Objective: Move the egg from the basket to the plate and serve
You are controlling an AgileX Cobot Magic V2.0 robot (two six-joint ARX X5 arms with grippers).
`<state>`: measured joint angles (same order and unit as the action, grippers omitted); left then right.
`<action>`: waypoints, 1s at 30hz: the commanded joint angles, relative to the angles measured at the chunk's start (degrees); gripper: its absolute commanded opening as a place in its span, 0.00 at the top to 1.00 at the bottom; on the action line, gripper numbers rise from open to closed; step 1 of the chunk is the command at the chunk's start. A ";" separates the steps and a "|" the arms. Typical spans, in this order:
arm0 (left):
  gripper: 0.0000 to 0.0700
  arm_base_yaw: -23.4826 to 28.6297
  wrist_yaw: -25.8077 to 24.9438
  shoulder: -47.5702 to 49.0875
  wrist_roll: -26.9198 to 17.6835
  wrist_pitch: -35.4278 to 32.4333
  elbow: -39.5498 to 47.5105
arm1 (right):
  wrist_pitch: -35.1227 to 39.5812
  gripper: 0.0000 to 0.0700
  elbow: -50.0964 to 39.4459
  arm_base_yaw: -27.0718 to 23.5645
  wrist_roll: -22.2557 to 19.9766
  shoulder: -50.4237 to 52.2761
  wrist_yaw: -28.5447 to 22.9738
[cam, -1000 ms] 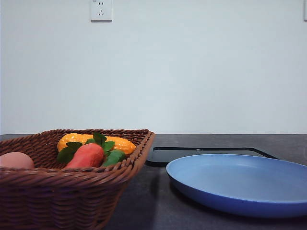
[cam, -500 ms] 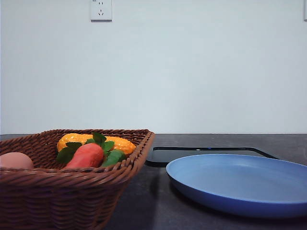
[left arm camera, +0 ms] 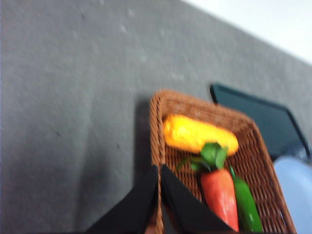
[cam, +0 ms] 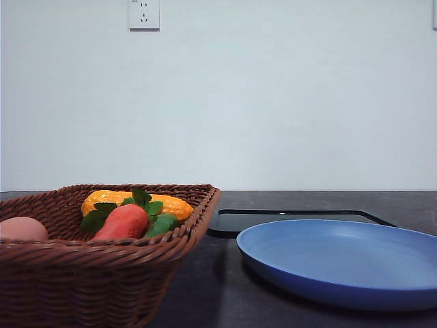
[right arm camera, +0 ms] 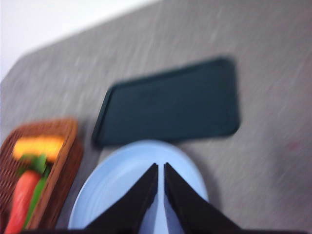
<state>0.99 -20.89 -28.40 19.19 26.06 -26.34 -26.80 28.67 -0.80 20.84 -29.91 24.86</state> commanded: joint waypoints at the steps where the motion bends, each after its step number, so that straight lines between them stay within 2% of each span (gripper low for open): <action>1: 1.00 -0.53 -1.64 -2.67 -3.73 1.24 -2.34 | -1.09 1.00 1.59 0.02 -2.45 -3.36 3.17; 5: 1.00 -2.33 -6.10 -8.67 -5.07 5.09 -6.05 | -3.90 1.00 2.75 0.02 -4.00 -10.11 8.48; 9: 1.00 -4.19 -9.24 -12.80 -5.32 6.61 -8.08 | -5.91 0.99 2.79 0.02 -5.38 -15.12 9.49; 12: 0.96 -5.37 -10.85 -14.29 -5.28 6.02 -8.14 | -6.35 0.82 2.79 0.02 -5.98 -18.40 8.99; 15: 0.76 -6.35 -10.85 -14.93 -5.24 5.61 -8.14 | -6.33 0.69 2.79 0.19 -5.94 -21.54 6.84; 17: 0.62 -6.73 -10.85 -15.02 -5.10 5.59 -8.14 | -6.23 0.68 2.78 0.51 -6.13 -23.67 5.18; 19: 0.56 -6.82 -10.85 -15.02 -4.94 5.62 -8.14 | -5.85 0.68 2.78 0.84 -6.47 -25.82 3.86; 30: 0.55 -6.82 -10.85 -15.02 -4.80 5.71 -8.14 | 1.94 0.69 2.77 3.54 -5.81 -39.58 3.17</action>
<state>-5.72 -31.48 -43.03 14.92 32.34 -33.56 -25.44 30.65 2.51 15.21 -68.26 28.12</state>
